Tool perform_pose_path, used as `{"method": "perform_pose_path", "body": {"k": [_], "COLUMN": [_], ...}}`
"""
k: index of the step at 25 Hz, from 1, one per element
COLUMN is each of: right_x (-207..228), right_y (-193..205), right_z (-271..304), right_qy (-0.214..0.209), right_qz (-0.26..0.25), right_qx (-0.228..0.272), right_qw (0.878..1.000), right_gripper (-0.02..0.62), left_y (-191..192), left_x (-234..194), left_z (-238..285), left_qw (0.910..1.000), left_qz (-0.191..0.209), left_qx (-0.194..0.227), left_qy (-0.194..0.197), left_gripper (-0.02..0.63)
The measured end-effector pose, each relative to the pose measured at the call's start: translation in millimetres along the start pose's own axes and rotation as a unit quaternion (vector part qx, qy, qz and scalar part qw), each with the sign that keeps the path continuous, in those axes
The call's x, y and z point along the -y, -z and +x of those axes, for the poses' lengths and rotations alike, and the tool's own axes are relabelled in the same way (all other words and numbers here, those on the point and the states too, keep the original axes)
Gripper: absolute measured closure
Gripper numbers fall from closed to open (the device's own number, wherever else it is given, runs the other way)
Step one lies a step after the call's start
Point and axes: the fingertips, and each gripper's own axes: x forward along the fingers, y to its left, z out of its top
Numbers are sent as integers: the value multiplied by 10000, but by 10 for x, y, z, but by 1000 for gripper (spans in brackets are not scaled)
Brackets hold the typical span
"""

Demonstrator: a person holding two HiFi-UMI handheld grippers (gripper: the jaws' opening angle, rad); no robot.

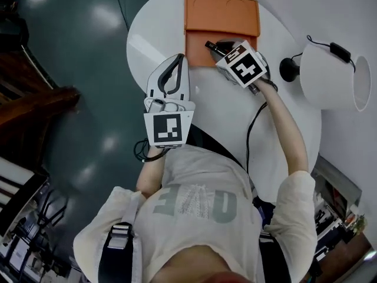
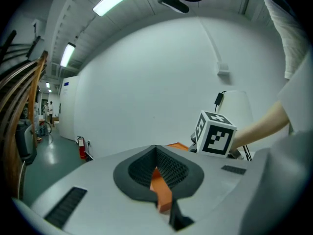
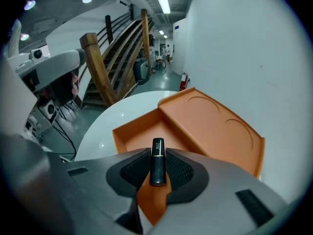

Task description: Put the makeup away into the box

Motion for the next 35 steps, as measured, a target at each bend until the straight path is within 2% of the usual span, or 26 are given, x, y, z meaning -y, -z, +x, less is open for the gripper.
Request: {"method": "perform_pose_path", "body": {"k": [5,13,23,27,30,32,34,35], "right_x": [33,17,28,85,115,175,266,312], "right_y": [41,192,189,-81,-456,-682,-797,-803], "right_z": [333,498,511,243,-265,-729,-1257,-1534], "right_qy": [-319,-290,-414,-245,-33,227,643,914], "right_qz": [-236,-229,-13,220,482,752,1058,1198], "right_qx": [-535,-831,-626,-34,832,1560,2296,2627], "right_qw": [9978,9959,9972,9995,9954,9846,9654,9530], "right_gripper": [499,499,486,456,457,479,574,589], "left_y": [172,223,2,-173,-389,-562,-750,-844], "left_x": [-246,-350,-338,-345,-265,-130,84,219], "left_z": [-97,-101,-4,15,46,96,164,205], "left_qw": [9994,9990,9996,9993,9986,9977,9956,9939], "left_qz": [-115,-148,-89,-98,-117,-45,30,63], "left_qx": [-102,-236,105,301,507,635,772,834], "left_qy": [-301,-347,-254,-192,-4,228,530,721], "left_gripper": [598,598,598,598,598,598,598,598]}}
